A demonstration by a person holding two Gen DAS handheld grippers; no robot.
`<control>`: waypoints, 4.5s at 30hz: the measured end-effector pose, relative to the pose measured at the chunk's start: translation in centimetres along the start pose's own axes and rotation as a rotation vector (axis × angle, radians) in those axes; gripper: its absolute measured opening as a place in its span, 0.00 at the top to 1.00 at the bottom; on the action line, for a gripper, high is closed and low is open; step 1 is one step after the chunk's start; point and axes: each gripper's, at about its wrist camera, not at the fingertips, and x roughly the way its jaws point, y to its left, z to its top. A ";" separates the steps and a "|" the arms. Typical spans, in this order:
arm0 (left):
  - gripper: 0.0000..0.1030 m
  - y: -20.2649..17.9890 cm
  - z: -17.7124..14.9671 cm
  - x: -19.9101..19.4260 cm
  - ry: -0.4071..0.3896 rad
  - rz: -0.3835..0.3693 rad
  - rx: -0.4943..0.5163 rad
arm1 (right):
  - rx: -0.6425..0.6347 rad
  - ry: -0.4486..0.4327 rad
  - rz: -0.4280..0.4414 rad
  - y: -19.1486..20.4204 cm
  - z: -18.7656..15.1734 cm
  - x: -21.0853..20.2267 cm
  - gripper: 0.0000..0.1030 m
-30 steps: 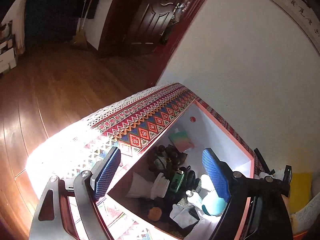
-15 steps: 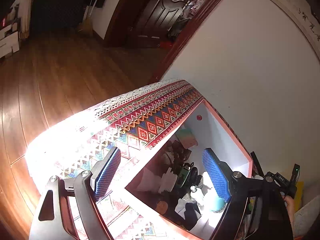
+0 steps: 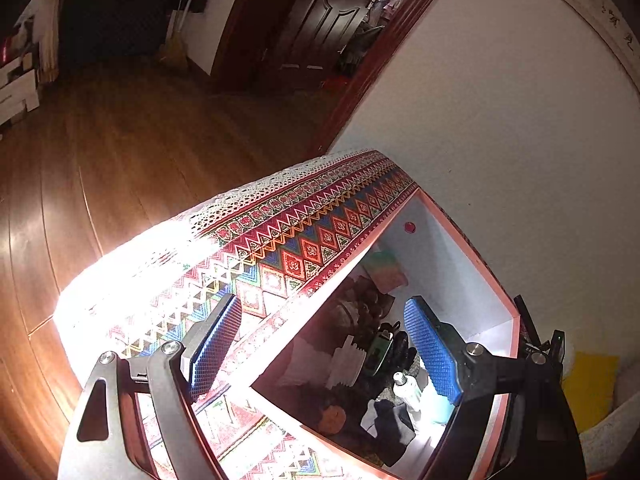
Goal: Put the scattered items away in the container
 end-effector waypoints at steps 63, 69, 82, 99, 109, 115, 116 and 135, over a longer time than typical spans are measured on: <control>0.19 -32.8 -31.6 4.4 0.651 -0.580 0.557 | 0.525 -0.381 0.570 -22.6 -20.1 -11.9 0.07; 0.19 -32.3 -31.7 4.9 0.702 -0.642 0.457 | 0.572 -0.377 0.709 -24.0 -20.6 -12.9 0.40; 0.12 -28.7 -20.7 -2.6 0.520 -0.956 0.225 | 0.287 -0.339 1.292 -13.5 -22.3 -20.2 0.40; 0.00 -2.0 1.8 -4.6 0.007 -0.197 -0.144 | -0.130 -0.270 0.669 10.7 -20.6 -19.2 0.02; 0.00 -1.3 1.1 -5.5 0.012 -0.312 -0.168 | 0.307 -0.352 0.550 -8.7 -23.5 -17.8 0.01; 0.00 -5.8 -0.9 -4.5 0.055 -0.327 -0.080 | 0.549 -0.461 0.519 -20.0 -24.9 -18.8 0.01; 0.00 -6.8 -1.3 -4.1 0.066 -0.329 -0.060 | 0.589 -0.468 0.520 -21.6 -25.3 -18.6 0.01; 0.00 -22.4 -9.9 -0.5 0.270 -0.431 0.253 | 0.755 -0.321 0.511 -27.0 -20.4 -12.3 0.01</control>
